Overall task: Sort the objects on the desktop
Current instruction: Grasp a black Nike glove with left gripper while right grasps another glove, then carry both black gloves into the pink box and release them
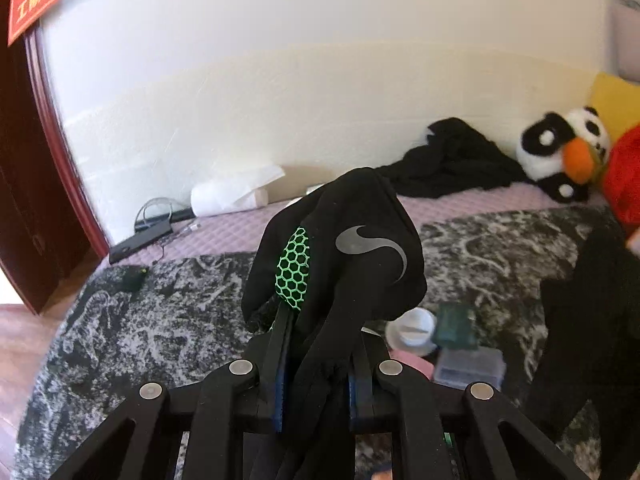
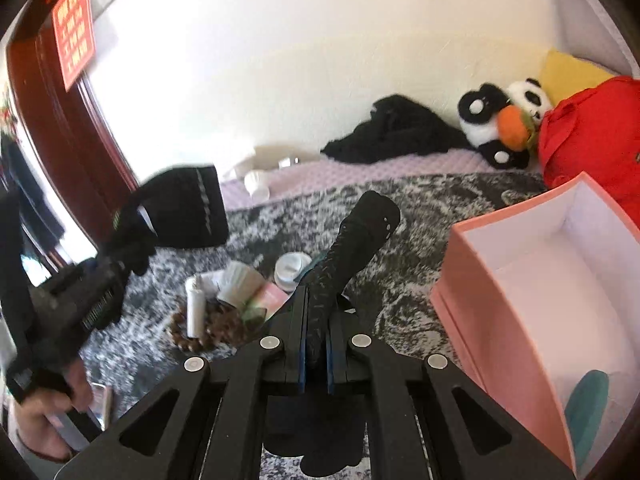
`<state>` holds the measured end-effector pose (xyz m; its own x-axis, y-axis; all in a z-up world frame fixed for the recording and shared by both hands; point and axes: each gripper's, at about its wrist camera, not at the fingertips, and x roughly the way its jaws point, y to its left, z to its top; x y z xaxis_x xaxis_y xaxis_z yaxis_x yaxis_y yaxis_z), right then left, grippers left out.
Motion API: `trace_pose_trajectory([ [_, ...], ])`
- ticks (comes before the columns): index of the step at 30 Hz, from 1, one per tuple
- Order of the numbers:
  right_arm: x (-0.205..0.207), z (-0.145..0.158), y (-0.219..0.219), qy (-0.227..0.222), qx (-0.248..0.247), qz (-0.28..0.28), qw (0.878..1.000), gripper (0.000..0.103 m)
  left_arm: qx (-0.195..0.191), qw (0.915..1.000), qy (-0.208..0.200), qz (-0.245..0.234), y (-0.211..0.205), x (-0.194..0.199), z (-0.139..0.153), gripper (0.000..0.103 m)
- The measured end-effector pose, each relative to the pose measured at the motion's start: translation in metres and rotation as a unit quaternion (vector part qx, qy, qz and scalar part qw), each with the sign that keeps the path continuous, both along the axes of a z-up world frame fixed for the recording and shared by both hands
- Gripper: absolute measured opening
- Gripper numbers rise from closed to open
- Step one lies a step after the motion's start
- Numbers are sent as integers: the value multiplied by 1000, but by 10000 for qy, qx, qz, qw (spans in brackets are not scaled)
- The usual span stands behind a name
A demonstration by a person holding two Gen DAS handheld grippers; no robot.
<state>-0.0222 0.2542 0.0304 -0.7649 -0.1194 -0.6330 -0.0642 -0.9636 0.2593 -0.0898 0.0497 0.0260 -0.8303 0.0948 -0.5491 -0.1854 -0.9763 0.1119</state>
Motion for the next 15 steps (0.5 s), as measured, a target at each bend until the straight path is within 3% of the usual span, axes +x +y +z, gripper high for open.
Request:
trace_pose_trajectory([
  [15,57,50,45,603,-174,-505,9967,6,559,9957,144,-720,68,42,34,16],
])
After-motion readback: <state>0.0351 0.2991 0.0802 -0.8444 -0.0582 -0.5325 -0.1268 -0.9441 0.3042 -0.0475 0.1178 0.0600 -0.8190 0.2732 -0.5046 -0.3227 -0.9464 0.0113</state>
